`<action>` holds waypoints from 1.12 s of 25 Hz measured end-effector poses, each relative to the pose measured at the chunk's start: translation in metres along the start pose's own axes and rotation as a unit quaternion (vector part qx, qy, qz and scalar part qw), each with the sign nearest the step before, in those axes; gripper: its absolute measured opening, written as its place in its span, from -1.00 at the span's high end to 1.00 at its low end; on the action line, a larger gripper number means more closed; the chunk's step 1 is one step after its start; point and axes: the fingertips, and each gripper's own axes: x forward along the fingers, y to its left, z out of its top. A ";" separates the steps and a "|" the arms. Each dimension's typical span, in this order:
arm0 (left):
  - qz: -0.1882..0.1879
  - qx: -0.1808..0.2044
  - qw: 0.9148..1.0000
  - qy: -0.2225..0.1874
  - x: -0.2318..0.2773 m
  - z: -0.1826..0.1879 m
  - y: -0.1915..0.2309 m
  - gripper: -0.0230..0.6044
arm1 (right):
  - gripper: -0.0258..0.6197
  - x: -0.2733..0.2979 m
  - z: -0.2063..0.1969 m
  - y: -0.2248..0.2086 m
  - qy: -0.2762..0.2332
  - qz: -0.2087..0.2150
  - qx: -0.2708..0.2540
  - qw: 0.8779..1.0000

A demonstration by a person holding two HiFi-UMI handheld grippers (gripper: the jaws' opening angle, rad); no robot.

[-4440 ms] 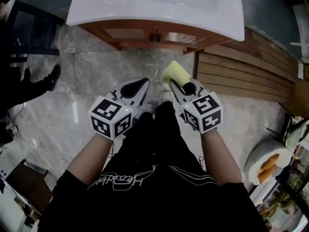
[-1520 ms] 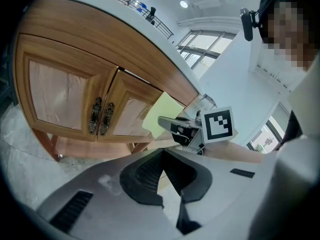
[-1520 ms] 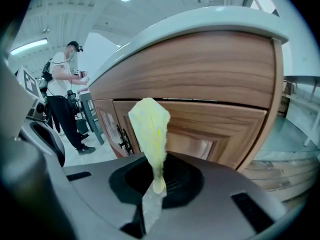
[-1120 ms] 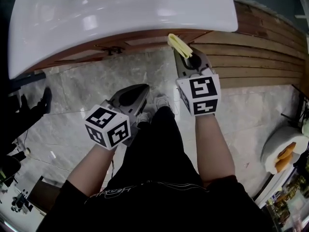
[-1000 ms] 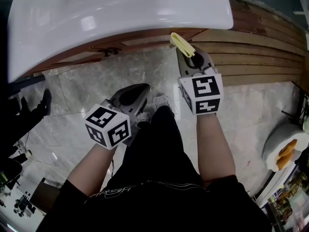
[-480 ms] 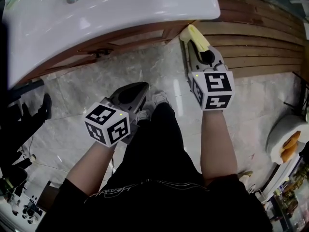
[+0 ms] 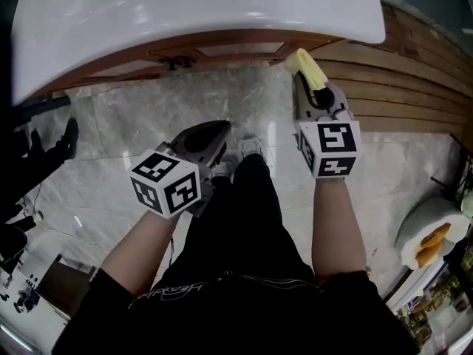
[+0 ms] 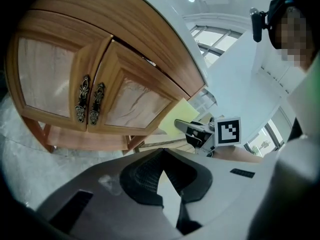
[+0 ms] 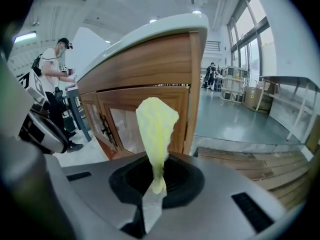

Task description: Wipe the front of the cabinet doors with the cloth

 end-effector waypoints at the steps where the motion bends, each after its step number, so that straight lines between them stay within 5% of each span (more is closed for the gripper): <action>1: 0.003 -0.003 1.000 -0.003 -0.004 -0.001 0.004 0.91 | 0.80 0.005 0.000 0.008 0.001 0.008 -0.003 1.000; 17: 0.069 -0.082 0.992 -0.072 -0.081 -0.016 0.074 0.91 | 0.80 0.081 0.012 0.149 0.022 0.144 -0.133 0.980; 28: 0.098 -0.119 0.982 -0.107 -0.121 -0.032 0.099 0.91 | 0.80 0.111 0.020 0.167 0.028 0.138 -0.168 0.976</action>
